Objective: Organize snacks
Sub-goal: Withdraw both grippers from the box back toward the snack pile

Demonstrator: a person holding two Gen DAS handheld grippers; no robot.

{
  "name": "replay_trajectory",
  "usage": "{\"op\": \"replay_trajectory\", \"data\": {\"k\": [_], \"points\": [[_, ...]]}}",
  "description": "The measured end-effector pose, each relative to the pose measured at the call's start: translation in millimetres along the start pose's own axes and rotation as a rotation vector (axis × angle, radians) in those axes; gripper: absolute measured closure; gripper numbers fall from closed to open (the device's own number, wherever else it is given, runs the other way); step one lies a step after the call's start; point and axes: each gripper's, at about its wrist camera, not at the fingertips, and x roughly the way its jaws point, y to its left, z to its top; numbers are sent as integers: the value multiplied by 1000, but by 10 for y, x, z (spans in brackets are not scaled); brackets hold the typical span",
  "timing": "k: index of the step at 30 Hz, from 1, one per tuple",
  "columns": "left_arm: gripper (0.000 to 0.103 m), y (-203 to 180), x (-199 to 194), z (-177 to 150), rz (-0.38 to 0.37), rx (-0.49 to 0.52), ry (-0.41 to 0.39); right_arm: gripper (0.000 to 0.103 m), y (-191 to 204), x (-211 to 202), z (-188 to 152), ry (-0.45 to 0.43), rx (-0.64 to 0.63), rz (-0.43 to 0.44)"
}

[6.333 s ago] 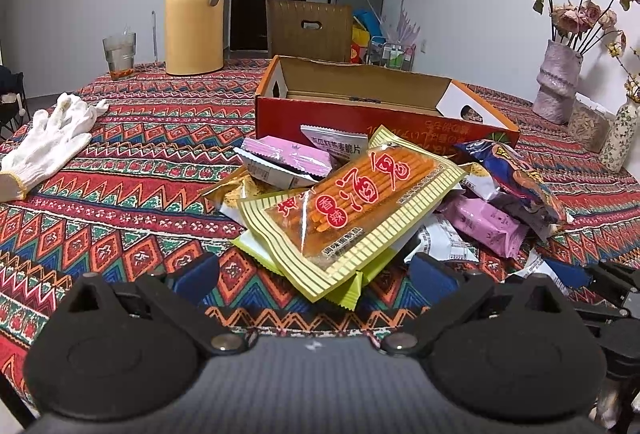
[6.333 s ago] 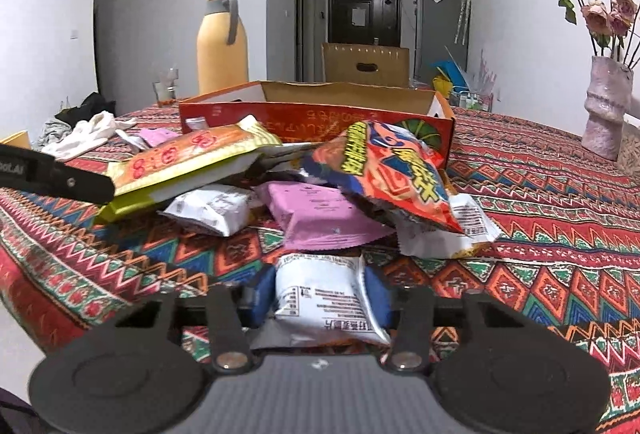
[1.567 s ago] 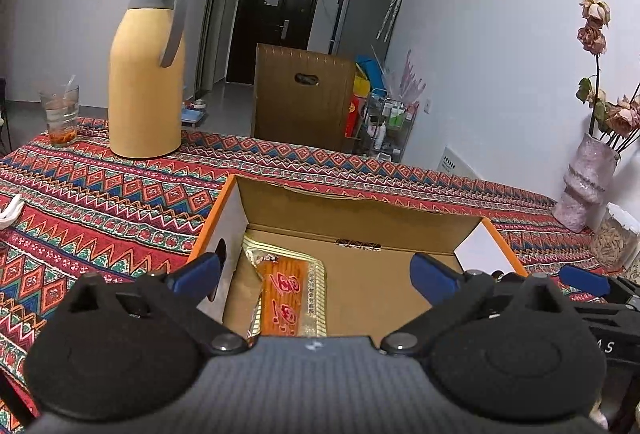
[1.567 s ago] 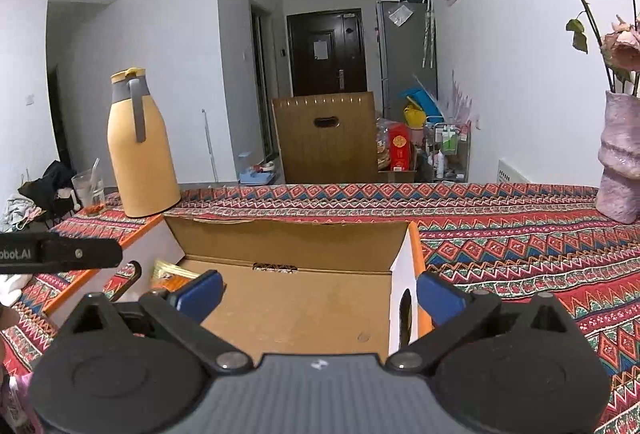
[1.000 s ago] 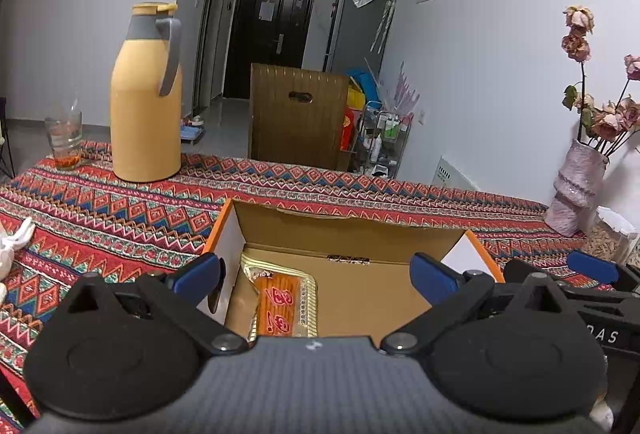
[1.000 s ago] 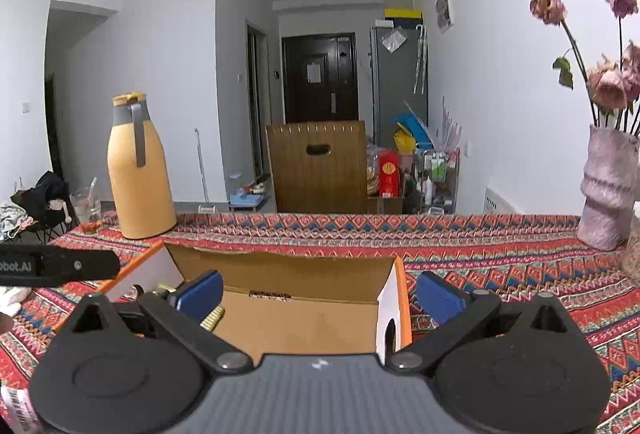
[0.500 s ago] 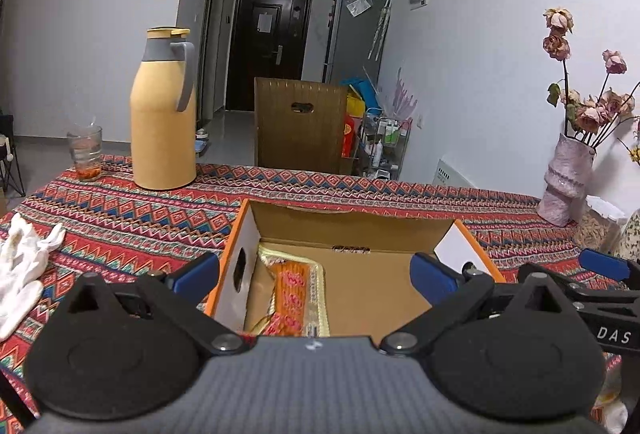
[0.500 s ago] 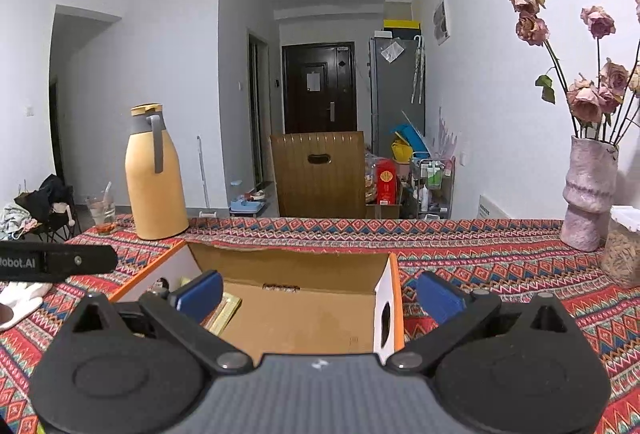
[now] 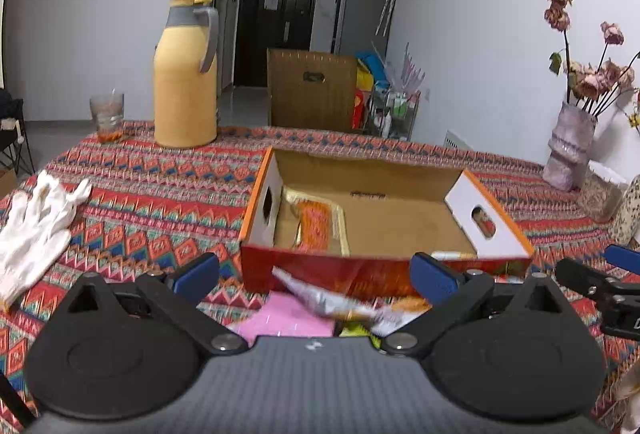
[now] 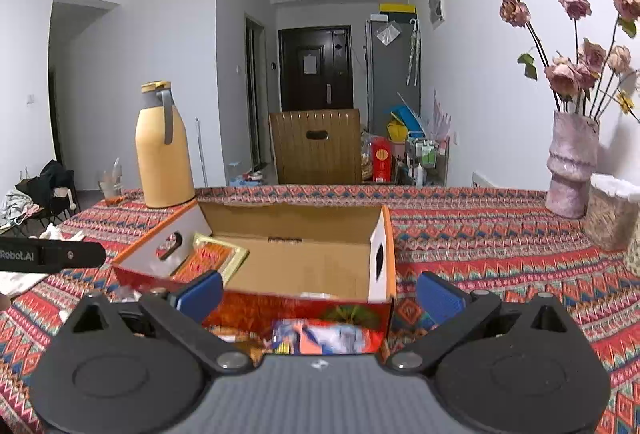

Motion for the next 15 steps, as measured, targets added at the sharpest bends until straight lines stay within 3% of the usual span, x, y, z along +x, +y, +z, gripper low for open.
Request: {"op": "replay_trajectory", "data": {"k": [15], "points": [[0, 109, -227, -488, -17, 7, 53, 0, -79, -292, -441, 75, 68, -8]]}}
